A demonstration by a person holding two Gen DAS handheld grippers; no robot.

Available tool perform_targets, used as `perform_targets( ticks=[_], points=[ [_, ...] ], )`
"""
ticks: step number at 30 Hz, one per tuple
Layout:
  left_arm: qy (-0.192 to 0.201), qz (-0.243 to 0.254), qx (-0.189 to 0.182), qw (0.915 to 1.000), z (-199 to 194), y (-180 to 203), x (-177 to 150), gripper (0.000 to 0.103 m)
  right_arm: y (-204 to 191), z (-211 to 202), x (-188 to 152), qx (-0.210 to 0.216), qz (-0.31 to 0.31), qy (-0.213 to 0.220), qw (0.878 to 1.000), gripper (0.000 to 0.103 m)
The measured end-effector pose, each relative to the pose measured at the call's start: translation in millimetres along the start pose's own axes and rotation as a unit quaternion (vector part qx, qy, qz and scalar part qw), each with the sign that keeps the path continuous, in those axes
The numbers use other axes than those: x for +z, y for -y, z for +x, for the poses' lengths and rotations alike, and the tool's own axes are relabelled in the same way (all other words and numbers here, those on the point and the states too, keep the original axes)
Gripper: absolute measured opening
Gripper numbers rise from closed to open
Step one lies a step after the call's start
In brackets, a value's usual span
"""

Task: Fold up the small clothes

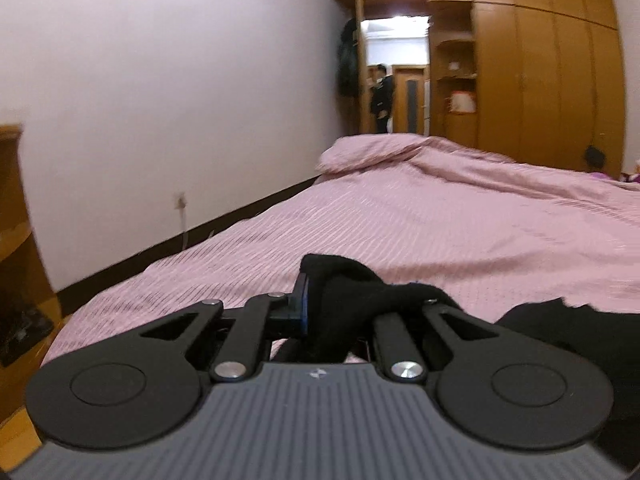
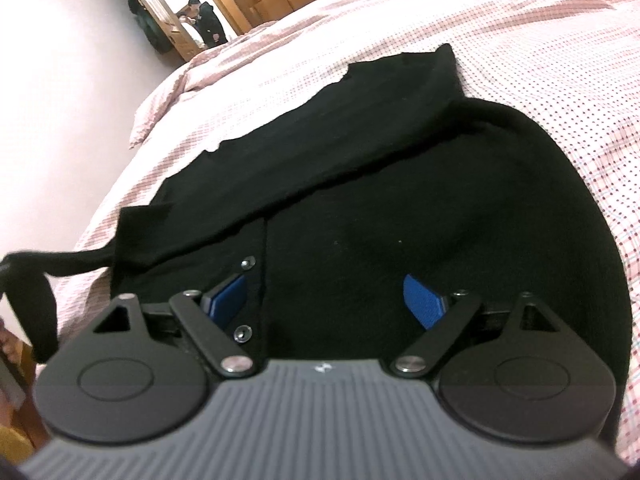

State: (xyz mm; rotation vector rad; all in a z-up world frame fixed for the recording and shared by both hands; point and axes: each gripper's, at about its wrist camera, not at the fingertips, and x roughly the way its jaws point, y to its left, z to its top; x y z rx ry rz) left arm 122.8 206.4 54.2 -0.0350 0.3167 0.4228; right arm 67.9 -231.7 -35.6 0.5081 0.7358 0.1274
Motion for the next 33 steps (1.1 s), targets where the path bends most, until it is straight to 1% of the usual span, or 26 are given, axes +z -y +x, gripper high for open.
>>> perform_targets(
  ticks=[4, 8, 12, 16, 18, 20, 24, 28, 29, 31, 33],
  points=[
    [0.027, 0.022, -0.04, 0.9986, -16, 27, 15, 0.011, 2, -2, 1, 0.009, 0.003, 0.002, 1.0, 0.087],
    [0.047, 0.047, -0.087, 0.994, -35, 63, 24, 0.011, 6, -6, 2, 0.015, 0.006, 0.007, 1.0, 0.087],
    [0.046, 0.078, -0.143, 0.9856, -45, 110, 23, 0.011, 9, -11, 2, 0.019, 0.007, 0.014, 1.0, 0.087],
    [0.035, 0.122, -0.185, 0.9746, -46, 166, 4, 0.011, 14, -14, 4, 0.02, 0.009, 0.02, 1.0, 0.087],
    [0.024, 0.141, -0.203, 0.9687, -44, 191, -10, 0.011, 18, -15, 5, 0.02, 0.013, 0.024, 0.999, 0.087],
    [0.003, 0.153, -0.221, 0.9633, -39, 215, -26, 0.011, 23, -16, 6, 0.02, 0.017, 0.026, 0.999, 0.087],
    [-0.058, 0.166, -0.243, 0.9539, -17, 249, -61, 0.012, 31, -17, 8, 0.019, 0.026, 0.033, 0.999, 0.087],
    [-0.135, 0.165, -0.245, 0.9458, 8, 266, -92, 0.013, 40, -18, 9, 0.018, 0.035, 0.039, 0.998, 0.087],
    [-0.143, 0.16, -0.244, 0.9456, 13, 268, -96, 0.013, 43, -17, 9, 0.018, 0.039, 0.04, 0.998, 0.087],
    [-0.138, 0.158, -0.241, 0.9476, 13, 267, -100, 0.014, 47, -15, 9, 0.019, 0.044, 0.041, 0.998, 0.086],
    [-0.143, 0.165, -0.237, 0.9466, 15, 269, -98, 0.018, 49, -14, 9, 0.017, 0.045, 0.042, 0.998, 0.086]
  ],
)
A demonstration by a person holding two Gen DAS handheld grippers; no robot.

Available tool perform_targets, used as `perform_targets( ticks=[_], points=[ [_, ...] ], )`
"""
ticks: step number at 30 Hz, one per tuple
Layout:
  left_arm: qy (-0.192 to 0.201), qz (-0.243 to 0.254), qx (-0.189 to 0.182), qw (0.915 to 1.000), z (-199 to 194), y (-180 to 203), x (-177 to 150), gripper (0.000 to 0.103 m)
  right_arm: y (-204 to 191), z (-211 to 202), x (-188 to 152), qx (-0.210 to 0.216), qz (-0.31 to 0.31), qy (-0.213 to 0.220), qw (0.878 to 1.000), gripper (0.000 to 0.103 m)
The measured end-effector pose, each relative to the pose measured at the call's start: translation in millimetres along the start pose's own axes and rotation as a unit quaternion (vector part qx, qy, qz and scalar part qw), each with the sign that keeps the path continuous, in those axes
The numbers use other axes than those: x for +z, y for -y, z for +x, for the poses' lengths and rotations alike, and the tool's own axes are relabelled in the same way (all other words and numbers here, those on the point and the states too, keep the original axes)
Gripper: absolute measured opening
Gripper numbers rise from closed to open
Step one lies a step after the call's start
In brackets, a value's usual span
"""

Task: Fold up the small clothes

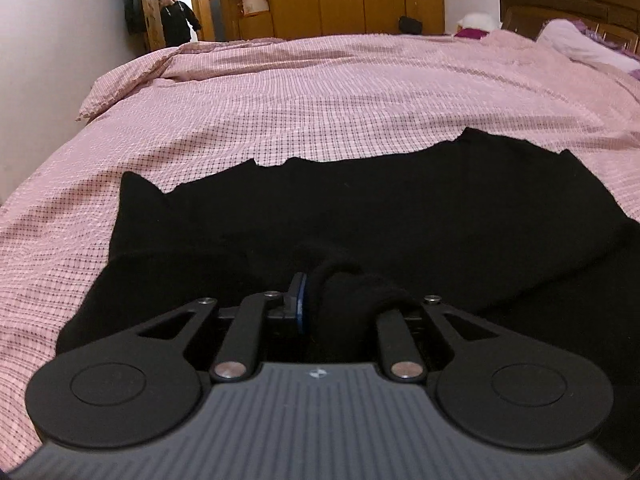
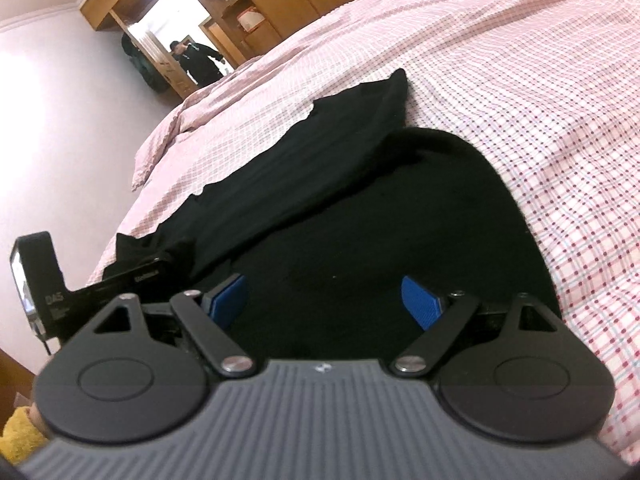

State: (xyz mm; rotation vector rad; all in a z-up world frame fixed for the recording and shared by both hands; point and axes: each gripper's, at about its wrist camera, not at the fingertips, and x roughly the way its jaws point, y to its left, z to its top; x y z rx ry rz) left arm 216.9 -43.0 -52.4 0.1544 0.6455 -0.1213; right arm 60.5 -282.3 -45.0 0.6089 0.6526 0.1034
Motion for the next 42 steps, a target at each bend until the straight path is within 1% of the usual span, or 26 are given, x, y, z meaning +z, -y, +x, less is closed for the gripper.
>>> perform_targets(
  ticks=[1, 2, 3, 4, 5, 6, 10, 12, 15, 17, 22, 25, 31, 36, 39, 42],
  points=[
    [-0.005, 0.002, 0.003, 1.0, 0, 1, 1, 0.019, 0, 0, -1, -0.001, -0.002, 0.001, 1.0, 0.086],
    [-0.01, 0.003, 0.005, 0.9999, -5, -1, 2, 0.023, -1, 0, -1, -0.001, -0.007, 0.0, 1.0, 0.086],
    [-0.015, 0.001, 0.006, 0.9999, -10, -5, 5, 0.031, -2, 0, -1, -0.002, -0.013, 0.0, 1.0, 0.086],
    [-0.022, -0.002, 0.007, 0.9997, -14, -6, 6, 0.034, -3, 0, -1, -0.003, -0.018, 0.001, 1.0, 0.086],
    [-0.026, -0.005, 0.008, 0.9996, -20, -6, 8, 0.043, -5, 0, -2, -0.004, -0.023, 0.001, 1.0, 0.086],
    [-0.03, -0.008, 0.008, 0.9995, -26, -7, 10, 0.048, -6, -1, -3, -0.004, -0.026, 0.001, 1.0, 0.086],
    [-0.037, -0.019, 0.0, 0.9991, -57, -14, 7, 0.056, -10, -2, -3, -0.002, -0.03, 0.0, 1.0, 0.086],
    [-0.046, -0.03, -0.008, 0.9985, -70, -21, 4, 0.062, -12, -4, -4, 0.0, -0.032, 0.001, 0.999, 0.086],
    [-0.057, -0.05, -0.015, 0.997, -90, -34, -2, 0.063, -16, -7, -4, 0.001, -0.036, 0.005, 0.999, 0.086],
    [-0.058, -0.06, -0.011, 0.9965, -102, -44, -5, 0.063, -19, -10, -4, 0.004, -0.039, 0.006, 0.999, 0.086],
    [-0.055, -0.075, 0.025, 0.9954, -131, -69, -13, 0.063, -27, -13, -6, 0.008, -0.047, 0.007, 0.999, 0.086],
    [-0.057, -0.092, 0.044, 0.9932, -143, -88, -20, 0.064, -37, -14, -8, 0.013, -0.059, 0.005, 0.998, 0.086],
    [-0.069, -0.125, 0.077, 0.9867, -149, -120, -40, 0.064, -66, -7, -7, 0.023, -0.102, -0.009, 0.994, 0.086],
    [-0.079, -0.147, 0.093, 0.9815, -150, -140, -55, 0.064, -106, 6, -7, 0.047, -0.166, -0.023, 0.985, 0.086],
    [-0.084, -0.158, 0.11, 0.9776, -150, -151, -62, 0.064, -135, 15, -12, 0.075, -0.209, -0.032, 0.975, 0.086],
    [-0.086, -0.172, 0.119, 0.9742, -153, -164, -69, 0.064, -164, 27, -19, 0.1, -0.242, -0.045, 0.964, 0.086]
  ],
)
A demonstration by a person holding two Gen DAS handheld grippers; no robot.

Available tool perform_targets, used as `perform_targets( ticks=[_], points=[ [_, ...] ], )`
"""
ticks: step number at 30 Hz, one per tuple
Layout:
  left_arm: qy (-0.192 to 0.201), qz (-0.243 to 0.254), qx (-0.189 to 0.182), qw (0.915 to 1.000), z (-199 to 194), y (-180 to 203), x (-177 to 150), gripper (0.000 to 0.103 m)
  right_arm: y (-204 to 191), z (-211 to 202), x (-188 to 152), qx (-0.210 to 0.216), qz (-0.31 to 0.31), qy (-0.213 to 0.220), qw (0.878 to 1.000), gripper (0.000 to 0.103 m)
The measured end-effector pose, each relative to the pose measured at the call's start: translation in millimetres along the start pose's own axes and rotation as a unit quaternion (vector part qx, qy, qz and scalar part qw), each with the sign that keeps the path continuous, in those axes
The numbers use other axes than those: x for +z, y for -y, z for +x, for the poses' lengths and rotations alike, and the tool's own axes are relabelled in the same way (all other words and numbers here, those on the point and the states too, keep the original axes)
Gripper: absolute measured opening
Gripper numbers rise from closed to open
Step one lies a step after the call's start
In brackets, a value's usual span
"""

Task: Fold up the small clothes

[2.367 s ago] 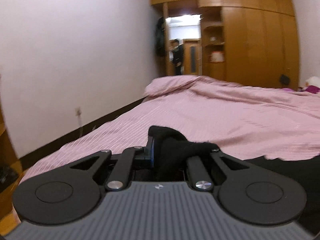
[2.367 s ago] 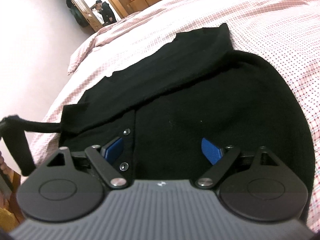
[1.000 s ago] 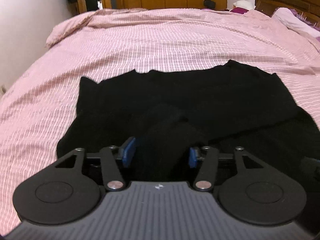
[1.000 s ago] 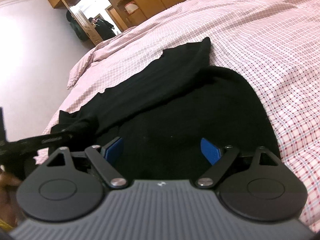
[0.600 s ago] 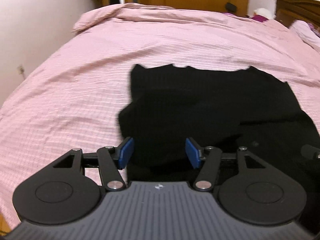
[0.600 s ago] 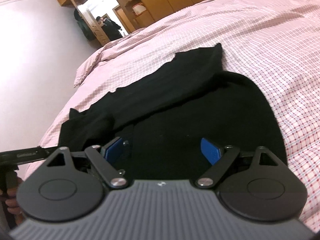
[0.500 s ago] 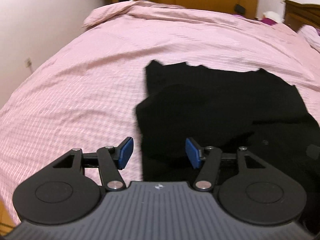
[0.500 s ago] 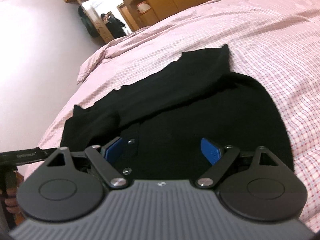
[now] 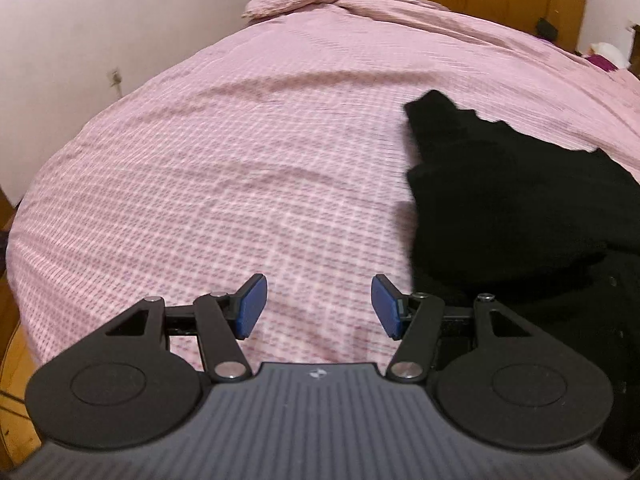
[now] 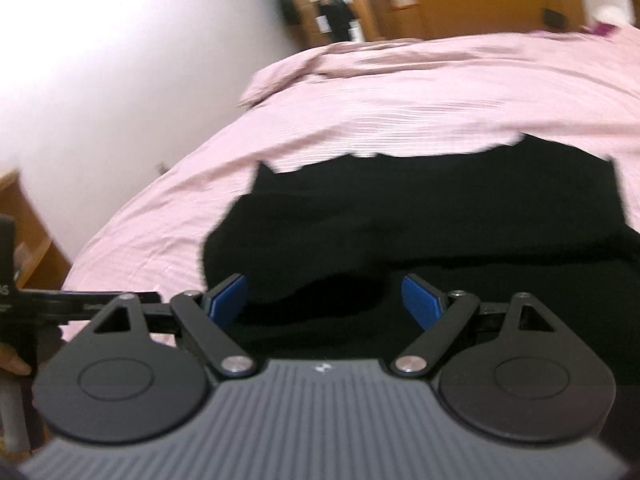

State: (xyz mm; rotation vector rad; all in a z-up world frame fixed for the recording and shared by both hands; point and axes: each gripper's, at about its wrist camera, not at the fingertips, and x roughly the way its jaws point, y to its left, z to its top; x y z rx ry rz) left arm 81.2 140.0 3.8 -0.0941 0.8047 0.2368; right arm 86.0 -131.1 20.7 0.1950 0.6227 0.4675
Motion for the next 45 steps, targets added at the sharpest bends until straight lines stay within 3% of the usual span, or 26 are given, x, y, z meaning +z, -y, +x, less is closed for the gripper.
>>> perform_targets(
  ticks=[5, 10, 17, 21, 24, 25, 28, 34, 40, 45],
  points=[
    [-0.002, -0.018, 0.011, 0.9998, 2, -21, -5, 0.064, -41, 35, 7, 0.047, -0.048, -0.025, 0.997, 0.086],
    [-0.011, -0.036, 0.014, 0.9992, 6, -37, -10, 0.064, -72, 72, 2, 0.065, -0.092, -0.054, 0.992, 0.086],
    [-0.015, -0.055, 0.014, 0.9983, 11, -51, -12, 0.064, -86, 118, -8, 0.031, -0.124, -0.096, 0.987, 0.086],
    [-0.015, -0.056, 0.01, 0.9983, 16, -53, -13, 0.064, -84, 126, -10, 0.017, -0.119, -0.093, 0.988, 0.075],
    [-0.017, -0.054, 0.01, 0.9983, 18, -51, -14, 0.064, -84, 127, -9, 0.005, -0.125, -0.09, 0.988, 0.058],
    [-0.017, -0.053, 0.01, 0.9984, 19, -51, -15, 0.064, -83, 127, -7, 0.006, -0.124, -0.089, 0.988, 0.046],
    [-0.017, -0.049, 0.006, 0.9987, 18, -48, -14, 0.064, -80, 124, -1, 0.017, -0.115, -0.092, 0.989, 0.024],
    [-0.008, -0.037, 0.0, 0.9993, 12, -40, -13, 0.064, -69, 96, 22, 0.045, -0.075, -0.058, 0.995, 0.017],
    [0.002, -0.023, -0.006, 0.9997, 6, -27, -7, 0.064, -39, 59, 54, 0.084, -0.003, -0.015, 0.996, 0.016],
    [0.009, -0.006, -0.016, 0.9998, 2, -12, -2, 0.064, -22, 41, 68, 0.056, 0.001, 0.019, 0.998, 0.015]
  ],
)
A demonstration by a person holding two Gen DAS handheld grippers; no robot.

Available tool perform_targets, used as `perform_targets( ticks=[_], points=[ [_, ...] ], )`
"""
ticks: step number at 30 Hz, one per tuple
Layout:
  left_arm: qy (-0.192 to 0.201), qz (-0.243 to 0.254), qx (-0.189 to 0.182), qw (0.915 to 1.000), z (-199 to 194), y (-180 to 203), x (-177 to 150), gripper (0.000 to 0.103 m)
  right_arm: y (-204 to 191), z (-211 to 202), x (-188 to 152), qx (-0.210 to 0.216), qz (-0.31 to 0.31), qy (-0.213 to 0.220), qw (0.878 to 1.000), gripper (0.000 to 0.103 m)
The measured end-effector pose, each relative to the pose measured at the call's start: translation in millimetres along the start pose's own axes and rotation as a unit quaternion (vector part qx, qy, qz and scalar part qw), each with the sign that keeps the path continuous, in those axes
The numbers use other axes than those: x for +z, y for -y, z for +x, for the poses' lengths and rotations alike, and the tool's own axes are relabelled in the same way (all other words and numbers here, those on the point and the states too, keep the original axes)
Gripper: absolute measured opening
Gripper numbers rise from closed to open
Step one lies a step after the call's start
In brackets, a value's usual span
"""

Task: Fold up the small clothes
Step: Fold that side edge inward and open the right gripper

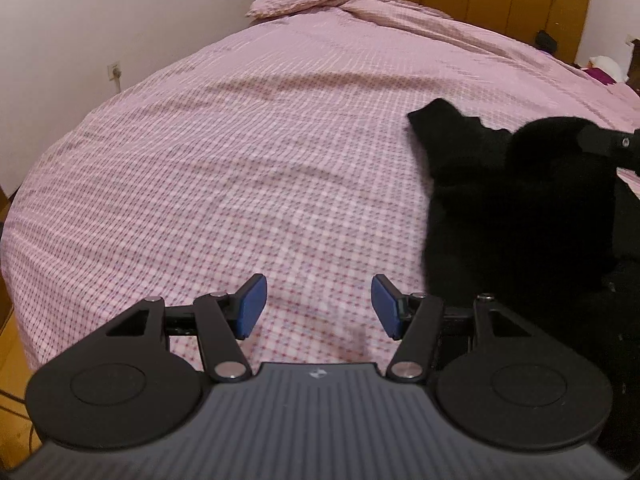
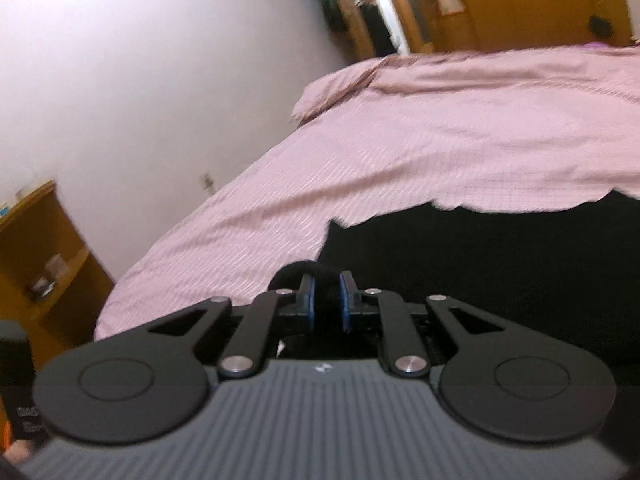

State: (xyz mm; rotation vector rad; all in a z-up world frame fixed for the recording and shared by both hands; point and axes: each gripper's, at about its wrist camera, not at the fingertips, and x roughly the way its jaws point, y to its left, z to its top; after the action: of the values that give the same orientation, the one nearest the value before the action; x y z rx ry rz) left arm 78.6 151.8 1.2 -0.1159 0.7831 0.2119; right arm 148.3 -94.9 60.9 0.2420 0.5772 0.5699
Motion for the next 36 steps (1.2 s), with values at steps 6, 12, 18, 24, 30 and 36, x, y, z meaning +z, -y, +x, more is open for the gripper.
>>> perform_targets(
  ticks=[6, 12, 18, 24, 30, 36],
  points=[
    [0.017, 0.021, -0.006, 0.9996, -3, 18, 10, 0.064, 41, -33, 9, -0.051, 0.045, 0.046, 0.997, 0.015],
    [0.028, 0.037, -0.017, 0.9988, -2, 39, 19, 0.064, 110, -66, 6, -0.136, 0.135, 0.087, 0.978, 0.015],
    [0.032, 0.059, -0.026, 0.9974, 4, 64, 23, 0.064, 177, -73, -26, -0.211, 0.185, 0.063, 0.958, 0.014],
    [0.041, 0.085, -0.03, 0.9951, 16, 87, 32, 0.064, 213, -78, -54, -0.254, 0.205, 0.007, 0.945, 0.017],
    [0.055, 0.095, 0.0, 0.994, 31, 98, 42, 0.064, 206, -111, -44, -0.237, 0.159, 0.05, 0.957, 0.068],
    [0.059, 0.06, 0.004, 0.9965, 37, 89, 48, 0.064, 205, -87, -22, -0.227, 0.063, 0.031, 0.971, 0.068]
  ],
)
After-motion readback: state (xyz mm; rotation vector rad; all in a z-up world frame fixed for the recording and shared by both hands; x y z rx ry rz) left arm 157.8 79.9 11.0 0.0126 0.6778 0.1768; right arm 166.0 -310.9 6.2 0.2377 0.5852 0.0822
